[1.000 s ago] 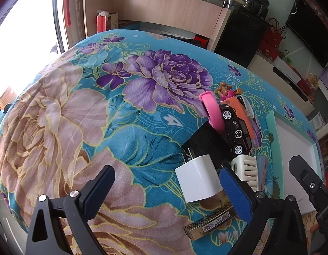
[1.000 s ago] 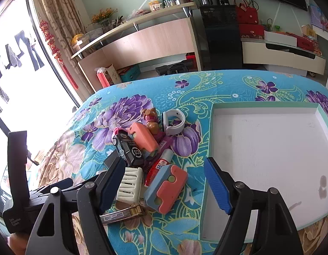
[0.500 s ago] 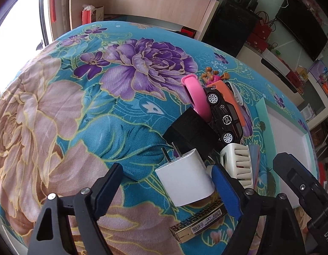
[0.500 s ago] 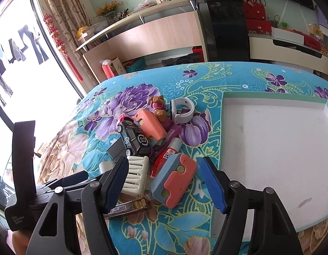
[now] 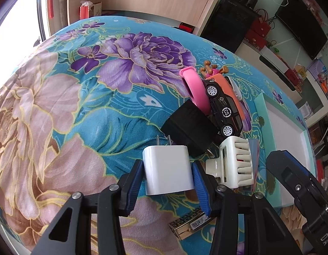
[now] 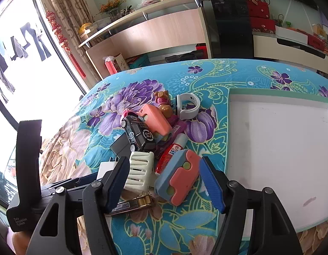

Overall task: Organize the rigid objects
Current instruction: 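Move the left tool to the white charger while the right tool approaches the white slotted holder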

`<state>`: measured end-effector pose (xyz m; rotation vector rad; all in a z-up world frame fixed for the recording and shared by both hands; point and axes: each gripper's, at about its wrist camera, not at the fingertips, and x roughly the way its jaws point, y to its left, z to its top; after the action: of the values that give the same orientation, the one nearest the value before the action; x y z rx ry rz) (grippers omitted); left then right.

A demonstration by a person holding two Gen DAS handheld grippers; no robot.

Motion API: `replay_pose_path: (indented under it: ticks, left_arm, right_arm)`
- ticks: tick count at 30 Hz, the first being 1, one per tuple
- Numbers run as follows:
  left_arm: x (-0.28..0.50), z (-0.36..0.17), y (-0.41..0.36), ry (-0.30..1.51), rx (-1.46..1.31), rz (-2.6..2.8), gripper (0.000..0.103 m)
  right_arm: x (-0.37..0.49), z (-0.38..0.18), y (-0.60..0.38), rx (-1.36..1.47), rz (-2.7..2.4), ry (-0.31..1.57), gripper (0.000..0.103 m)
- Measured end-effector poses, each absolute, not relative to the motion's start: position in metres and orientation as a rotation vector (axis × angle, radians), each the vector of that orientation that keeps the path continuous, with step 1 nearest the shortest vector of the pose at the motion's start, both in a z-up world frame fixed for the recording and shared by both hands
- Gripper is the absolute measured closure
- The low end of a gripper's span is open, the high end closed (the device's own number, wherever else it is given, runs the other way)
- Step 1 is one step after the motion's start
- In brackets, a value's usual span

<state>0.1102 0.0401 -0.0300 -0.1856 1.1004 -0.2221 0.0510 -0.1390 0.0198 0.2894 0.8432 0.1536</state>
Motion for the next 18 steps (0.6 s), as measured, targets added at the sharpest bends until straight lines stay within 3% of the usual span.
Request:
replay_pose_path:
  ticks: [18]
  left_arm:
    - [0.112,-0.029,0.072,1.072,-0.209,-0.078,0.053]
  right_arm:
    - [0.054,0.012,-0.096,0.175,0.242,0.885,0.057]
